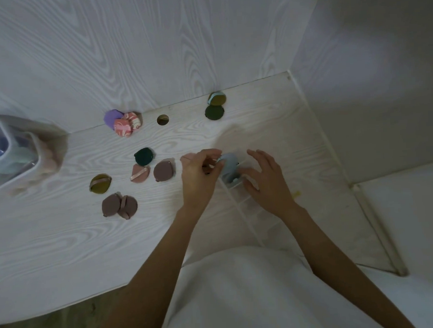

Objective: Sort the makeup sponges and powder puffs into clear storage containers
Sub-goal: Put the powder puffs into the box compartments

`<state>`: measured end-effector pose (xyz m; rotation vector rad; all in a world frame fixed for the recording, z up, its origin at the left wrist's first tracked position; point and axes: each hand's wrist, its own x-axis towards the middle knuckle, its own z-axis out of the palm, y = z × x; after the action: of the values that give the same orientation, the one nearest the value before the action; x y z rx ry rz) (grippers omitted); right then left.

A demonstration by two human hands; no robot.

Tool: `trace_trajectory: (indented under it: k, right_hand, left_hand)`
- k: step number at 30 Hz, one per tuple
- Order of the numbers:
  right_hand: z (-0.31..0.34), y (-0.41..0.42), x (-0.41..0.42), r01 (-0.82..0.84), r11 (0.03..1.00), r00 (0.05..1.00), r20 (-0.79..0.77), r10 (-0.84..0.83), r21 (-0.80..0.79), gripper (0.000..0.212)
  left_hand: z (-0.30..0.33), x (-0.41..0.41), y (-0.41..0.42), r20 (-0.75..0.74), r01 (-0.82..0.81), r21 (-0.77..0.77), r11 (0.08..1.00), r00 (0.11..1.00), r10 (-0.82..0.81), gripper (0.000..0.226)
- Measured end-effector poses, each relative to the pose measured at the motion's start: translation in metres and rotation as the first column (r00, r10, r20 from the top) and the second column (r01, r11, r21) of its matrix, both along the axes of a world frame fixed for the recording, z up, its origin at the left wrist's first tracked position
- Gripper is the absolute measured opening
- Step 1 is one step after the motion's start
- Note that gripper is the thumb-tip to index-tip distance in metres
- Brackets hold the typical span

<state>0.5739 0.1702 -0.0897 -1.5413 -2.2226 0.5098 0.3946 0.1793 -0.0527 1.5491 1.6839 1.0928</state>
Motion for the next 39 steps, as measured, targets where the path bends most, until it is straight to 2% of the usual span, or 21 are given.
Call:
trace_trajectory:
  k: [8,13,19,25,30,35,39]
  right_hand:
    - [0.005,0.006,-0.002,0.084,0.996,0.996,0.035,-0.084,-0.005,0.035]
    - [0.003,0.009,-0.008,0.025,0.999,0.998,0.055,-0.023,-0.025,0.036]
    - [0.002,0.007,-0.005,-0.026,1.0,0.998,0.055,0.026,-0.014,0.03]
    - [0.0,0.005,0.0,-0.02,1.0,1.0,0.017,0.021,-0.015,0.033]
    - [0.001,0.002,0.004,0.003,1.0,0.999,-0.042,-0.005,-0.03,0.031]
    - [-0.002,0.0,0.005,0.051,0.998,0.993,-0.1,-0.056,-0.049,0.031]
    - [0.0,0.002,0.005,0.074,0.995,0.993,-0.09,-0.079,-0.064,0.036]
  left_hand:
    - [0.003,-0.012,-0.004,0.041,-0.145,0.006,0.989,0.989,0.145,0.017]
    - [0.003,-0.009,-0.006,0.064,-0.099,-0.012,0.995,0.993,0.099,0.019]
    - [-0.001,-0.002,-0.01,0.04,0.03,0.04,0.999,0.999,-0.031,0.02]
    - [-0.017,0.003,-0.01,-0.138,0.215,0.103,0.971,0.97,-0.2,0.021]
    - [-0.03,0.005,-0.011,-0.473,0.236,0.195,0.952,0.873,-0.119,0.014]
    - [-0.029,0.005,-0.009,-0.556,0.32,0.334,0.886,0.826,-0.089,0.009]
    - [-0.032,0.007,-0.012,-0.58,0.354,0.322,0.878,0.807,-0.112,0.009]
